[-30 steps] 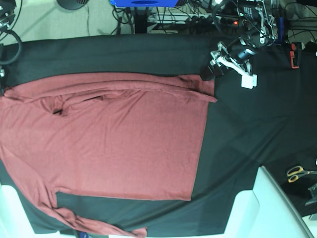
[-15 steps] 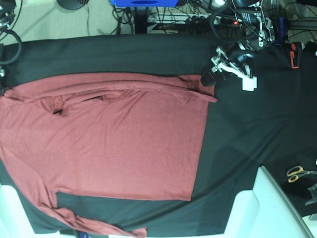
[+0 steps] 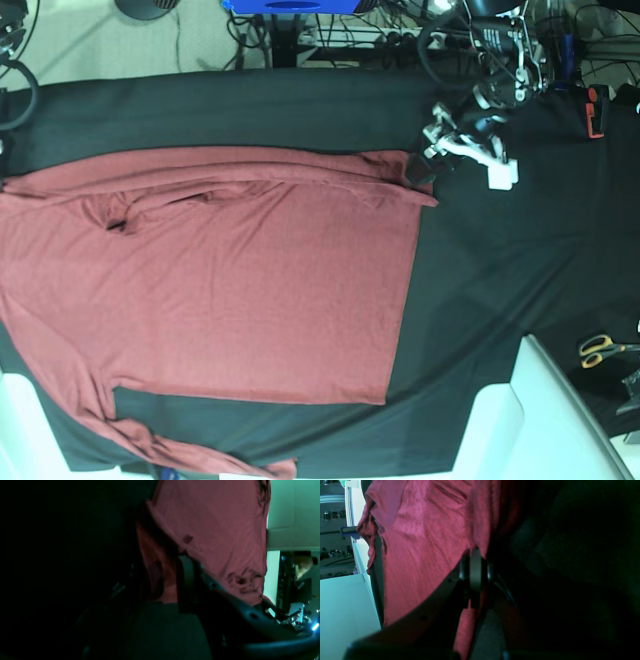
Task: Fold the T-shirt properly
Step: 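Drag the grasped shoulder corner away from the shirt body with left gripper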
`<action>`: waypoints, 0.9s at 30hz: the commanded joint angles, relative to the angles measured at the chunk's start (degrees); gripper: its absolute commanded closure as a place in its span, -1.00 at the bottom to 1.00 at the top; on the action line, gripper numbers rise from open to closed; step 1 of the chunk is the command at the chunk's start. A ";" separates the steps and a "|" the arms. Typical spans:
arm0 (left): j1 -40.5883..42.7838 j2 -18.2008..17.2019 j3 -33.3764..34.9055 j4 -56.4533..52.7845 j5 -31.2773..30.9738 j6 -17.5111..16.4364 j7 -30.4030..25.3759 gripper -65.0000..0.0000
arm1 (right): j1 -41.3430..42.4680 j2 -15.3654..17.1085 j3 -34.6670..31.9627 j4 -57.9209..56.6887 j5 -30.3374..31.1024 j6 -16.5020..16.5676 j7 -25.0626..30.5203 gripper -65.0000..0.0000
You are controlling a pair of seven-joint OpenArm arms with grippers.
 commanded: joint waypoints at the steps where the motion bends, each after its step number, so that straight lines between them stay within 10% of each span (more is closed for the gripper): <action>1: -0.60 -0.21 0.42 -0.29 0.06 0.17 0.02 0.37 | 0.58 1.69 -0.01 0.63 0.89 0.83 0.59 0.98; 4: -1.65 -0.21 0.60 -1.96 0.06 0.17 0.02 0.40 | 0.58 1.69 -0.01 0.63 0.89 0.83 0.59 0.98; 8: -1.65 -0.21 0.51 -1.96 0.06 0.17 0.02 1.00 | 0.66 1.69 -0.01 0.63 0.89 0.83 0.59 0.98; 27: 2.04 -1.44 -5.56 13.08 -0.30 5.09 13.64 1.00 | -0.22 2.84 -0.10 5.11 0.89 0.83 0.50 0.98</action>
